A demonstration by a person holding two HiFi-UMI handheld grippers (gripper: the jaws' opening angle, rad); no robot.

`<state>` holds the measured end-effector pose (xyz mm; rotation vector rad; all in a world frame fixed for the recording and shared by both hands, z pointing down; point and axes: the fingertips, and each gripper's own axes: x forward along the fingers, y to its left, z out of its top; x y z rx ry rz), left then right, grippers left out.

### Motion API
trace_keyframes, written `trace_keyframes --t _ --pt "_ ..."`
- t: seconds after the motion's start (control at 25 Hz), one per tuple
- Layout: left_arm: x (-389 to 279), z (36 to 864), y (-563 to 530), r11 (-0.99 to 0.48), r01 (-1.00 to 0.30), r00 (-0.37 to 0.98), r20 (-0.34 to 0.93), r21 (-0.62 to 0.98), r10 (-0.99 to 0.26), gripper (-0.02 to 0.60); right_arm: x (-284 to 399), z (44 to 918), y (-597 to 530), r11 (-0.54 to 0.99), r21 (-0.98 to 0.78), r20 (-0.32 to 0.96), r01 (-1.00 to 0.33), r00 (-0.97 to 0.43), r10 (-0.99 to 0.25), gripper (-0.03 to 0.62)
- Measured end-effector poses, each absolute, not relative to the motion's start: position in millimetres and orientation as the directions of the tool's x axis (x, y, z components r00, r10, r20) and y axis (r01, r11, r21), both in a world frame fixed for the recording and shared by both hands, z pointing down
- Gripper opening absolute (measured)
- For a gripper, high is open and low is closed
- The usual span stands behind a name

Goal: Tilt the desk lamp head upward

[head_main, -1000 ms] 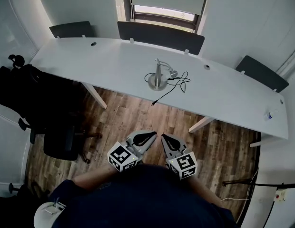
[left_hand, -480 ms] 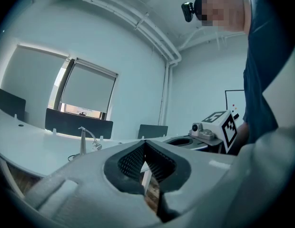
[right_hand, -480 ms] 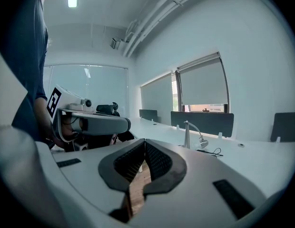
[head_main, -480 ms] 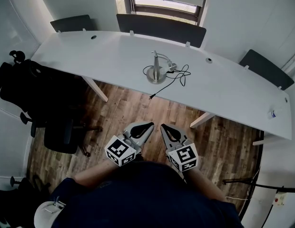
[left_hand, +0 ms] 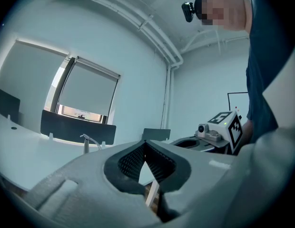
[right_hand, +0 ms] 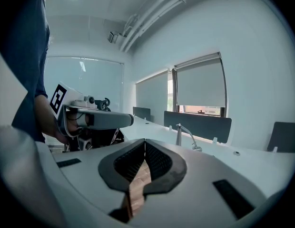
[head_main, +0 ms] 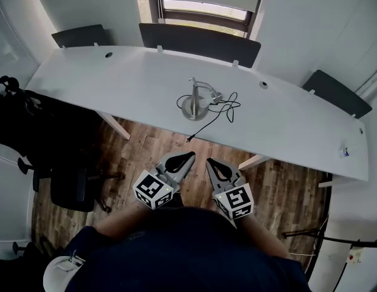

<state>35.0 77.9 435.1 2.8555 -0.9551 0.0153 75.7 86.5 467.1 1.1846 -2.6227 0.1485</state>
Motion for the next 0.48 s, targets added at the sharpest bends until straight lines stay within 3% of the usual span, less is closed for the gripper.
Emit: trace_keyframes --t 0.48 --pt "12 437 -54 -0.873 -0.478 0.878 0.072 0.092 -0.473 0.006 57 461 -47 0.528 0.033 0.298 -0.849 -0.496 -0.816 0.011"
